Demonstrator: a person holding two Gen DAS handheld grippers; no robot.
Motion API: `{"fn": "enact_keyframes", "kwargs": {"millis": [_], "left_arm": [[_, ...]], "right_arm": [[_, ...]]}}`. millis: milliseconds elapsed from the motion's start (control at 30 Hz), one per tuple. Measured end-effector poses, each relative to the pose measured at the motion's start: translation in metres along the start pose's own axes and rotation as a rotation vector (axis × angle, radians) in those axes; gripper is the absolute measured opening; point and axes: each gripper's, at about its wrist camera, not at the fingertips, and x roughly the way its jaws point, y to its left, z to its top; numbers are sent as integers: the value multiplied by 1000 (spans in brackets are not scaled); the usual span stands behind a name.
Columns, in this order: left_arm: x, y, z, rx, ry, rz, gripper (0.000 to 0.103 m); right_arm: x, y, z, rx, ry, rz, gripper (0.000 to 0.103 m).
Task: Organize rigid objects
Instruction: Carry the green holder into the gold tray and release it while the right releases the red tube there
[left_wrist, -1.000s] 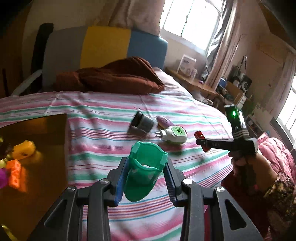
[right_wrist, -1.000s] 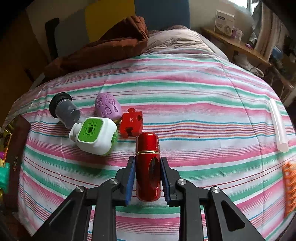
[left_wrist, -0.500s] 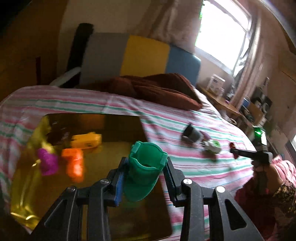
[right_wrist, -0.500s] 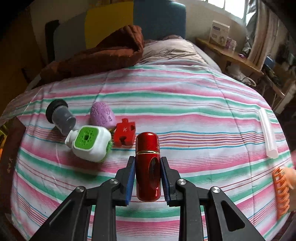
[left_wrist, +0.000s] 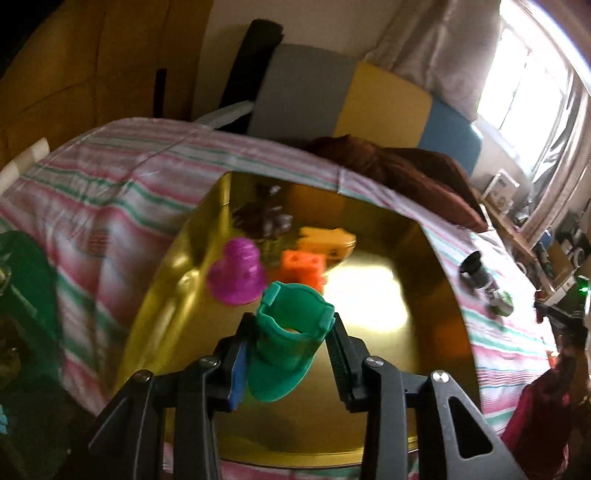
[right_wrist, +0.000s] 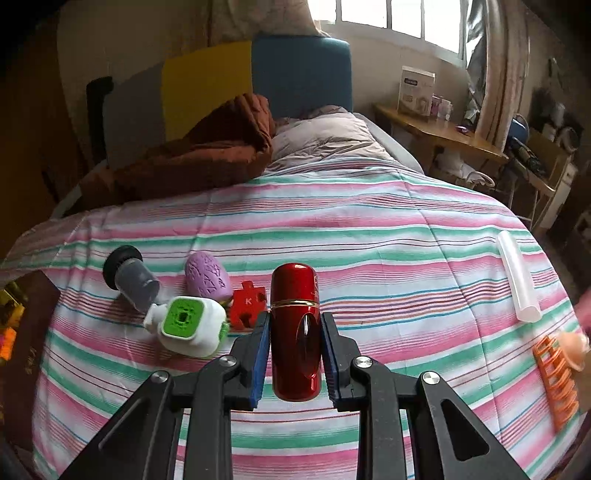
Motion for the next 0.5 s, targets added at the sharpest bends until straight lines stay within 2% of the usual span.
{"fn": "enact_keyframes", "kwargs": {"millis": [200, 500], "left_arm": [[8, 15, -1, -5, 18, 38, 38], [20, 24, -4, 19, 55, 124, 38]], "right_arm": [[-26, 25, 1, -6, -23, 74, 26], [-63, 124, -9, -151, -57, 259, 26]]}}
